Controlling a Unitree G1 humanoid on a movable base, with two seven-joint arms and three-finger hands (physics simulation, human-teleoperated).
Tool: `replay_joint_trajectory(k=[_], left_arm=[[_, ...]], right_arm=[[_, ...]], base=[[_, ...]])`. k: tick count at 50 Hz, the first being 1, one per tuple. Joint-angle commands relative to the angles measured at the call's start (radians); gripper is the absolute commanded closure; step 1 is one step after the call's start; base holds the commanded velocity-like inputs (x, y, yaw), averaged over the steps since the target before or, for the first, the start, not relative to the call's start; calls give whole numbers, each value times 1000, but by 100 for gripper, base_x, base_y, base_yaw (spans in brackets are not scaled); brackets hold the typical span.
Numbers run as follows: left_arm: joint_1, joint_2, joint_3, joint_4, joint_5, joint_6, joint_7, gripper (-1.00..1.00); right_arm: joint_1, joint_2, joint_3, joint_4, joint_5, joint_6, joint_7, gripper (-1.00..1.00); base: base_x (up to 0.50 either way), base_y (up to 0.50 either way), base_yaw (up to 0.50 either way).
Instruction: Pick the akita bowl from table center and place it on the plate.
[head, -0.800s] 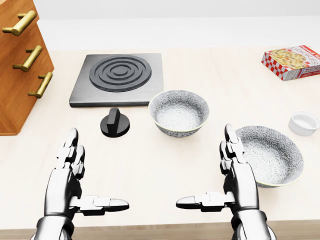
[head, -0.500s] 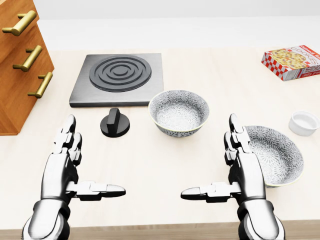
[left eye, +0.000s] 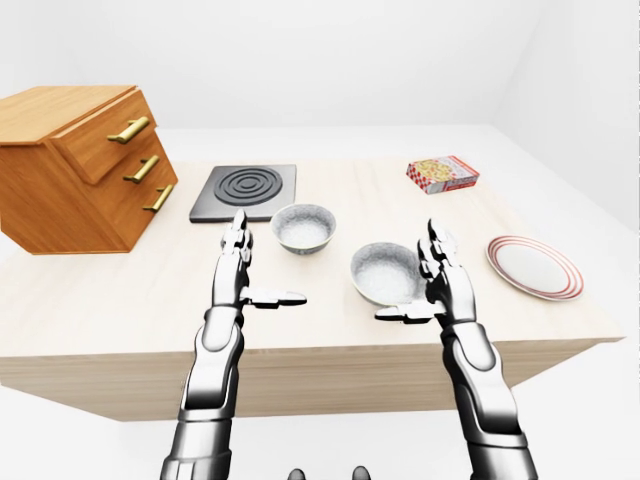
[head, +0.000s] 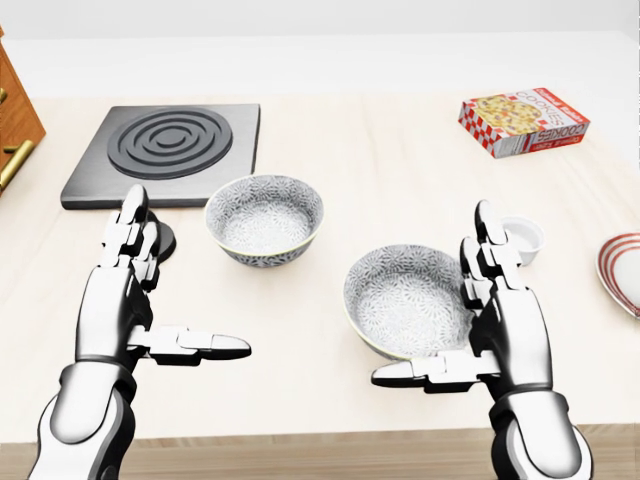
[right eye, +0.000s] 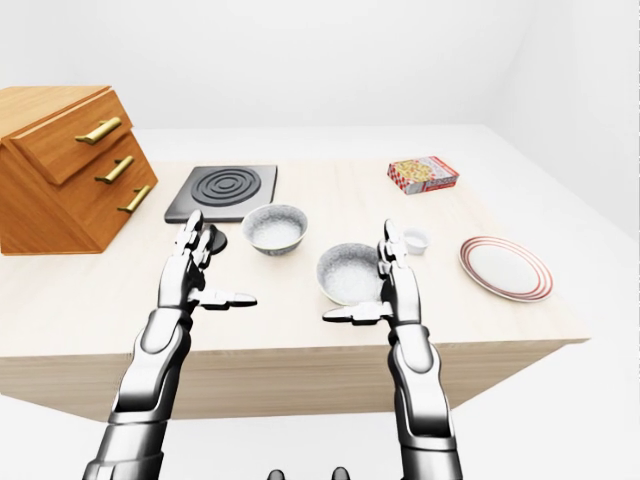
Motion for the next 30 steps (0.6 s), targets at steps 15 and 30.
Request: replay_joint_trajectory(k=[15, 30], left_arm=[[-5, -1, -3, -12, 16, 0, -3, -100], [2, -3, -6, -38, 22, 0, -3, -100]], right_arm=[[44, -2, -14, -61, 28, 0, 31, -100], [21, 1, 1, -37, 9, 0, 24, -100]], base=[[3, -50, 0], [30, -48, 0]])
